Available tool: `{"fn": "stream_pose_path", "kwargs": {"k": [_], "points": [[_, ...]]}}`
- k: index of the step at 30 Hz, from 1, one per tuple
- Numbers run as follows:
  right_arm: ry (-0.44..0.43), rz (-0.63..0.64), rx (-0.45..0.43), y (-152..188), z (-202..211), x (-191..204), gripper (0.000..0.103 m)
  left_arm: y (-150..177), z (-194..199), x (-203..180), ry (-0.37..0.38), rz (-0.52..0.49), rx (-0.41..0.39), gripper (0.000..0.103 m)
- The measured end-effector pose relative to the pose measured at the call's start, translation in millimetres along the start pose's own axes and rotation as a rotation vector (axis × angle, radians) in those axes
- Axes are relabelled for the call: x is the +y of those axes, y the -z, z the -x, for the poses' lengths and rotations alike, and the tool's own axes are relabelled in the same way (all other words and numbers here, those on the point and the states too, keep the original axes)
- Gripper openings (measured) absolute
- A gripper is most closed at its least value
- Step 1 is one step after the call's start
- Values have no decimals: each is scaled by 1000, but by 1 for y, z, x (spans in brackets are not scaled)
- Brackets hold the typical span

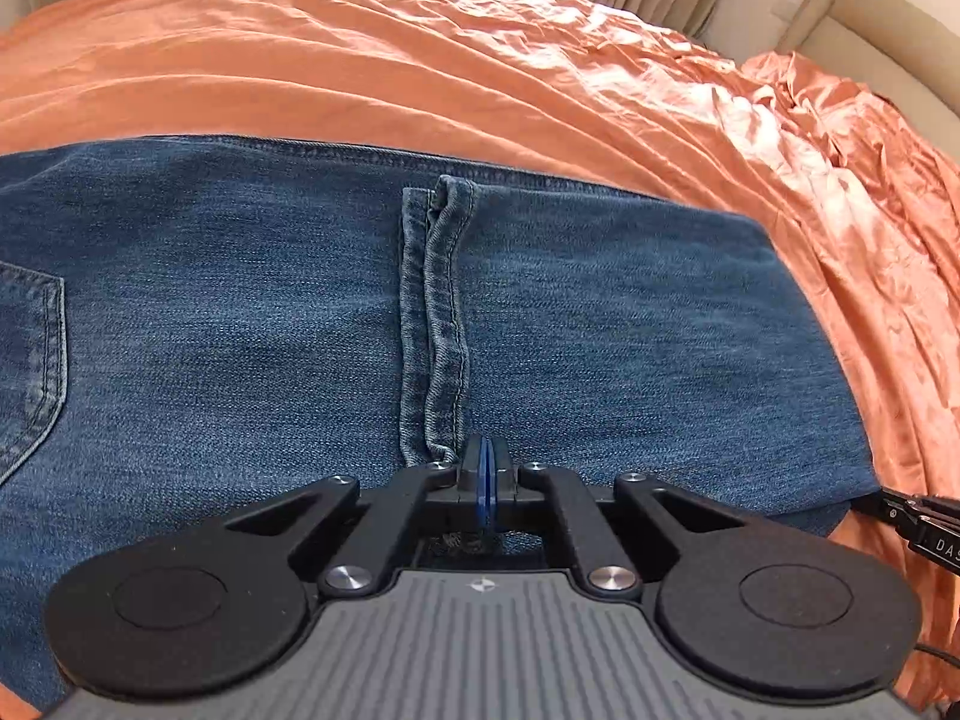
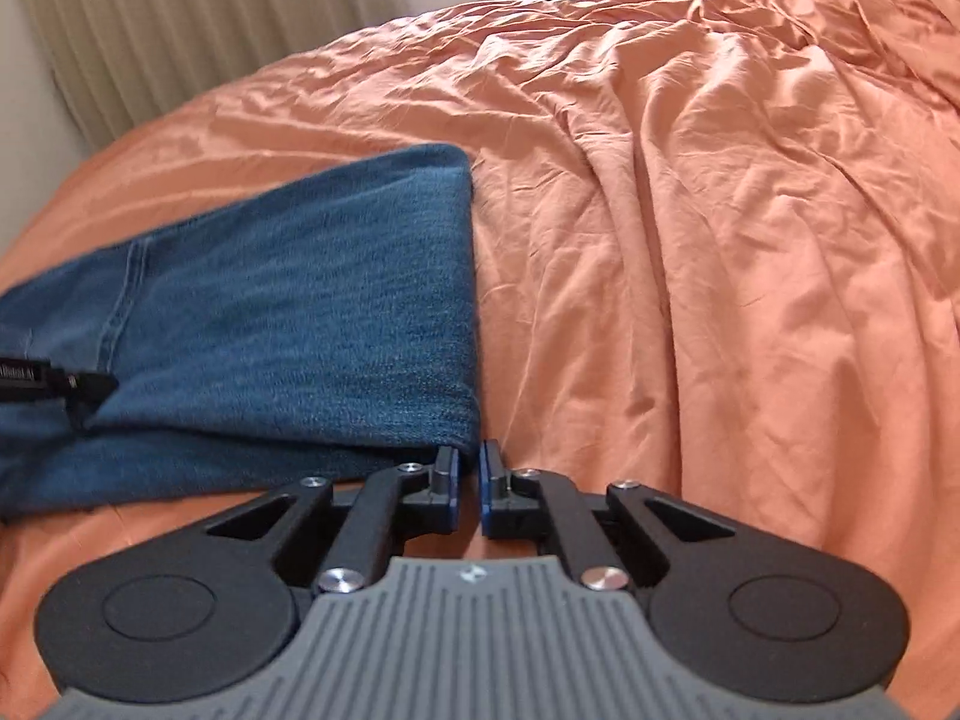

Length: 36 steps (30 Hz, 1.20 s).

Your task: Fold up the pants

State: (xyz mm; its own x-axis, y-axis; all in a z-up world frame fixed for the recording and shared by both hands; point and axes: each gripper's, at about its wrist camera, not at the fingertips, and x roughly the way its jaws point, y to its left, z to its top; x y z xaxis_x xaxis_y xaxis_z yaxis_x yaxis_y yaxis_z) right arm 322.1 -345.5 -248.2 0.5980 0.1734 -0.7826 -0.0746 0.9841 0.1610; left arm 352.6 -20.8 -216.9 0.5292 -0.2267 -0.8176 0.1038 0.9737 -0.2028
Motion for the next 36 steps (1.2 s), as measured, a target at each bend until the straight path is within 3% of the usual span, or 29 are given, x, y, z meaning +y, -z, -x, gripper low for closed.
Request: {"fn": "stream_pose_path", "kwargs": {"k": [4,7,13,17,21,28,36], "points": [[47,104,35,1,0,9,0,1,3,-5,-25,-28,8,6],[52,21,54,-1,5,-12,0,2,10,-7,-42,-36,20,6],[56,71,22,-2,31,-17,0,11,34,-8,-62,-57,3,6],[34,103,-23,-4,54,-6,0,20,55,5,-127,-41,10,14],[-22,209,-66,-8,74,26,0,29,94,37,-96,74,-64,16],[-116,414,-110,-26,89,103,4,38,166,102,-68,278,-234,47],[-180,505,-89,-47,70,178,4,70,212,225,-46,672,-435,61]]}}
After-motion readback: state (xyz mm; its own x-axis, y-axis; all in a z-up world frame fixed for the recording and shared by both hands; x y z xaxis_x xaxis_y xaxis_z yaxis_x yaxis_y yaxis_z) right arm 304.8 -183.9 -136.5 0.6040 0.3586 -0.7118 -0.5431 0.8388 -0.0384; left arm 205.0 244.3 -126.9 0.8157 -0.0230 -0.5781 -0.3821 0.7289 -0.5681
